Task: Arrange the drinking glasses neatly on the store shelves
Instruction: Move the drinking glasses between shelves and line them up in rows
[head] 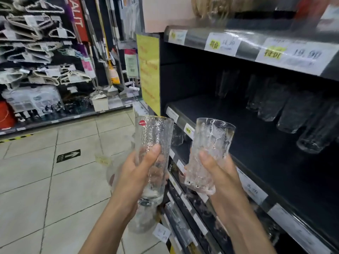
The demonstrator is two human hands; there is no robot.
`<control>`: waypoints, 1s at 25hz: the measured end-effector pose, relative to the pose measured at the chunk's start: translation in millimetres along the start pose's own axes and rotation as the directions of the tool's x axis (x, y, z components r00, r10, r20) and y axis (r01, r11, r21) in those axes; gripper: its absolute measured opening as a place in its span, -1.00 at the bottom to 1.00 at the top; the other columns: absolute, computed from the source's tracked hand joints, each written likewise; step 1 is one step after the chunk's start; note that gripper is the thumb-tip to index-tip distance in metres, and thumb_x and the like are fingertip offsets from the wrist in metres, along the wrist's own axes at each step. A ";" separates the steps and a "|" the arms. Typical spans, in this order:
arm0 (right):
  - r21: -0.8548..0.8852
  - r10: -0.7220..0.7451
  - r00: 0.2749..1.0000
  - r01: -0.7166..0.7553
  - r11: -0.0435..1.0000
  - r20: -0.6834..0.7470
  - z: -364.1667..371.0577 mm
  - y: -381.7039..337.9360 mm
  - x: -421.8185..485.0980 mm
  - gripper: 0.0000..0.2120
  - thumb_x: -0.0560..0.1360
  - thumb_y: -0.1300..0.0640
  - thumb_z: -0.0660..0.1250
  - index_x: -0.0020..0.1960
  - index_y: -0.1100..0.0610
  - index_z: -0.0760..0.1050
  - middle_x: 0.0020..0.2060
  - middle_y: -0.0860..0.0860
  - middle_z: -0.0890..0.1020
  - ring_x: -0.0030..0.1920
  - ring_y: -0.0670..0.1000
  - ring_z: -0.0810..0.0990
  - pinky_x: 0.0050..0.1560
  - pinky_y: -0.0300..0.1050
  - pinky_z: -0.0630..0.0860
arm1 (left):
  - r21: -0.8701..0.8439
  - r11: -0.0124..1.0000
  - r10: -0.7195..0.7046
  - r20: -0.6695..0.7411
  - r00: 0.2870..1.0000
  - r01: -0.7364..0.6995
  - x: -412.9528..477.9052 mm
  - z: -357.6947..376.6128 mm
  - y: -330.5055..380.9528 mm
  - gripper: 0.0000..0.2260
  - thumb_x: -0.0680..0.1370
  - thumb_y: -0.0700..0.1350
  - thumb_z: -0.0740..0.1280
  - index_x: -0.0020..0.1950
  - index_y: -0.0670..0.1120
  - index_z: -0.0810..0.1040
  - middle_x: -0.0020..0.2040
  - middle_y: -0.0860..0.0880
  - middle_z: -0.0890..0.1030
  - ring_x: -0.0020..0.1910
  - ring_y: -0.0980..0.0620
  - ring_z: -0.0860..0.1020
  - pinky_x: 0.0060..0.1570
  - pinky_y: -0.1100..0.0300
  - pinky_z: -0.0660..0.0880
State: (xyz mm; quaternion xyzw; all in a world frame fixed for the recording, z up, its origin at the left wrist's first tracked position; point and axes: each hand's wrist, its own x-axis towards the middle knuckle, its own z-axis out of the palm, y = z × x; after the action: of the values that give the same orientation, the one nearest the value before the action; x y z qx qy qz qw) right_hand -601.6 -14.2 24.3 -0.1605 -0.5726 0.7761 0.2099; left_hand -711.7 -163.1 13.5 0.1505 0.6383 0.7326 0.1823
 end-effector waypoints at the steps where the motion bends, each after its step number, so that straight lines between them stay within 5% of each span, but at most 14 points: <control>1: 0.001 -0.021 1.000 0.021 1.000 -0.017 -2.8 -3.9 12.5 -0.35 0.23 -0.15 0.57 0.24 -0.23 0.37 0.05 -0.30 0.64 0.05 -0.30 0.61 0.31 -0.03 0.39 | -0.001 1.000 -0.002 0.029 1.000 0.002 17.7 4.4 1.9 -0.28 0.29 0.44 0.44 0.29 0.01 0.56 0.14 -0.07 0.69 0.12 -0.17 0.66 0.21 -0.28 0.50; 5: -0.089 -0.111 0.980 0.098 0.991 -0.162 -17.1 -16.1 58.4 -0.52 0.38 -0.04 0.54 0.23 -0.24 0.46 0.11 -0.24 0.66 0.12 -0.19 0.64 0.18 -0.05 0.51 | 0.008 1.000 -0.006 0.145 0.989 0.005 81.3 26.4 7.6 -0.36 0.26 0.42 0.46 0.17 0.05 0.60 0.04 -0.08 0.72 0.00 -0.18 0.68 0.12 -0.25 0.55; 10: -0.237 -0.194 0.925 0.118 0.964 -0.328 -39.7 -23.1 83.7 -0.69 0.47 -0.07 0.39 0.08 -0.38 0.36 -0.09 -0.54 0.57 -0.06 -0.49 0.55 -0.22 -0.49 0.48 | -0.002 1.000 -0.018 0.325 0.946 0.019 143.7 65.0 3.2 -0.51 0.37 0.33 0.44 0.08 -0.02 0.60 -0.06 -0.08 0.70 -0.13 -0.11 0.69 -0.04 -0.10 0.58; 14: -0.276 -0.248 0.822 0.116 0.954 -0.512 -65.4 -26.0 88.8 -0.61 0.43 0.00 0.46 0.17 -0.25 0.41 -0.03 -0.40 0.63 0.00 -0.39 0.60 -0.14 -0.44 0.50 | 0.025 0.998 -0.063 0.490 0.869 0.059 183.9 99.7 2.4 -0.33 0.36 0.35 0.46 0.25 -0.13 0.54 0.00 -0.12 0.69 -0.04 -0.19 0.66 0.00 -0.04 0.62; 18: -0.335 -0.325 0.650 0.113 0.935 -0.687 -84.4 -29.0 92.9 -0.44 0.34 0.10 0.56 0.28 -0.04 0.45 0.04 -0.15 0.68 0.06 -0.17 0.65 0.05 -0.18 0.53 | -0.019 0.997 -0.041 0.634 0.772 0.069 212.5 135.7 5.6 -0.34 0.37 0.29 0.42 0.24 -0.17 0.49 -0.12 -0.20 0.61 -0.27 -0.14 0.61 -0.37 0.10 0.60; 25: -0.431 -0.399 0.451 0.035 0.902 -0.798 -109.3 -20.6 113.1 -0.52 0.35 0.24 0.57 0.05 -0.10 0.37 0.01 -0.05 0.62 0.05 -0.03 0.62 0.03 -0.02 0.52 | -0.001 1.000 -0.007 0.752 0.659 0.012 257.1 174.0 -11.2 -0.45 0.33 0.29 0.45 0.18 0.02 0.47 -0.04 -0.07 0.69 -0.26 -0.05 0.67 -0.27 0.05 0.60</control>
State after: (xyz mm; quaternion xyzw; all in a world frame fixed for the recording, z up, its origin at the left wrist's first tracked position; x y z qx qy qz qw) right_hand -642.4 138.5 11.0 -0.4906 -0.5303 0.4345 0.5378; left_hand -860.4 109.5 23.6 0.4357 0.5047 0.6059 0.4340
